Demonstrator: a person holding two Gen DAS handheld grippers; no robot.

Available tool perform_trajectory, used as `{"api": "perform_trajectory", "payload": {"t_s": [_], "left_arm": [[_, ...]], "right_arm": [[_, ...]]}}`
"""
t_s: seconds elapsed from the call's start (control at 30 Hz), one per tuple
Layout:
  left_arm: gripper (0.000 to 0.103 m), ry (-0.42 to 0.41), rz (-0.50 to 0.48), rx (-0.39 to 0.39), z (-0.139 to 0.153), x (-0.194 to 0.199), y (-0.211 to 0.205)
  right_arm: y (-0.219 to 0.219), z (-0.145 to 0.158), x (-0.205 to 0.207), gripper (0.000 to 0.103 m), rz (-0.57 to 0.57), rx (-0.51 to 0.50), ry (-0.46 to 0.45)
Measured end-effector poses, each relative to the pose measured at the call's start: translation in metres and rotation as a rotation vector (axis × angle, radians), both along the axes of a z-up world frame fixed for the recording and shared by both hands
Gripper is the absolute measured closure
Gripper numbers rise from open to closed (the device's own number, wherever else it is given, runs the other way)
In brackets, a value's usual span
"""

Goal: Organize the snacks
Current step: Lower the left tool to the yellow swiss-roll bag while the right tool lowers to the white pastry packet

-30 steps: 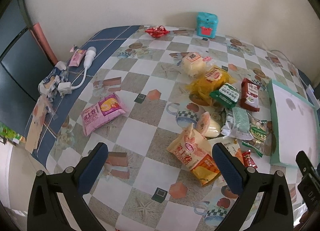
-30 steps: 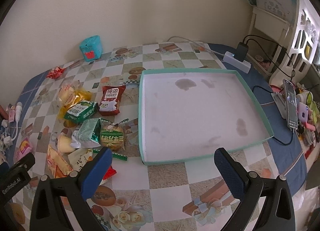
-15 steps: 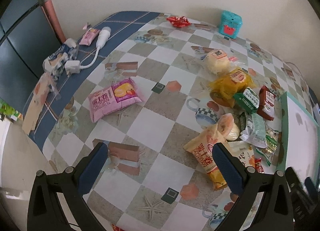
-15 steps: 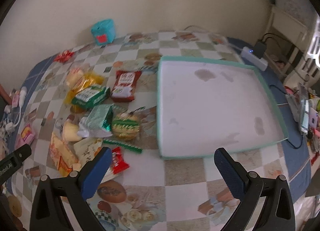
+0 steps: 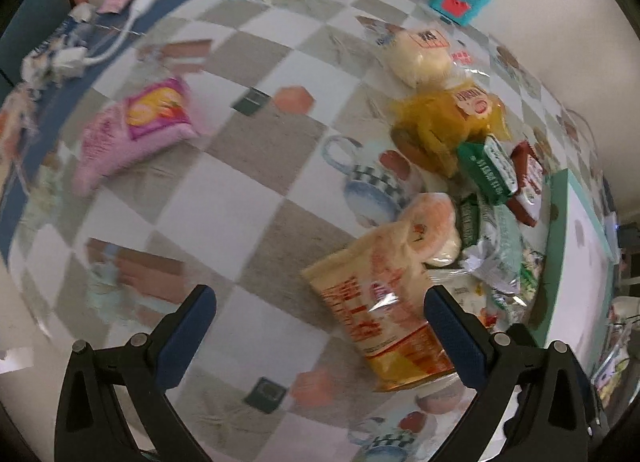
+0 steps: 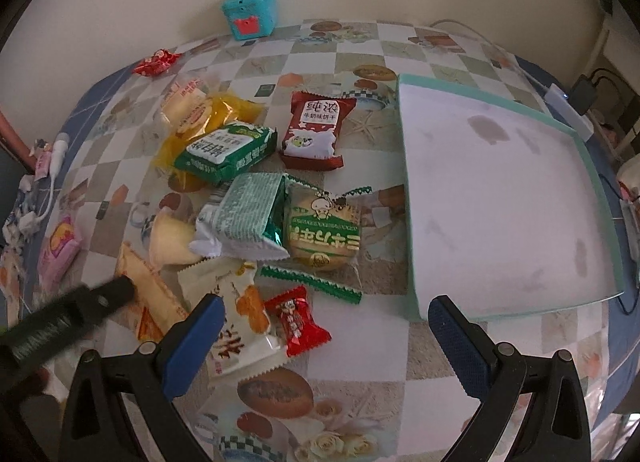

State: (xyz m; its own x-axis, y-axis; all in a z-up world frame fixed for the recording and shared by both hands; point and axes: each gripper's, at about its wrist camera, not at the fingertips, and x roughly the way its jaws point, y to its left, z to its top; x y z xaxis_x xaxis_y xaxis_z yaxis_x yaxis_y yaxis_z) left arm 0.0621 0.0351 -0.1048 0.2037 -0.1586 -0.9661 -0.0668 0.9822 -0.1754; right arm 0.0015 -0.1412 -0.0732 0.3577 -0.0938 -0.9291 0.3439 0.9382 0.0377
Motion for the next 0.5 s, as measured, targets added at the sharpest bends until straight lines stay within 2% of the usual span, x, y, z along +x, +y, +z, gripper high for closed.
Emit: {"api": "perform_trajectory", "payload": {"t_s": [0.33, 0.43, 0.5], "left_arm": [[0.001, 0.095, -0.001, -0.060, -0.022, 0.003, -0.008], [0.014, 0.095, 0.004, -0.037, -0.024, 0.000, -0.004], [0.020, 0.087, -0.006, 0.008, -0.025, -0.004, -0.001]], "right_arm": [[-0.009, -0.005, 0.003, 0.000, -0.021, -0.023, 0.043], [-0.010, -0.008, 0.001, 0.000, -0.029, -0.015, 0.055], [-0.011, -0.008, 0.001, 0.000, -0.031, -0.009, 0.052]]}}
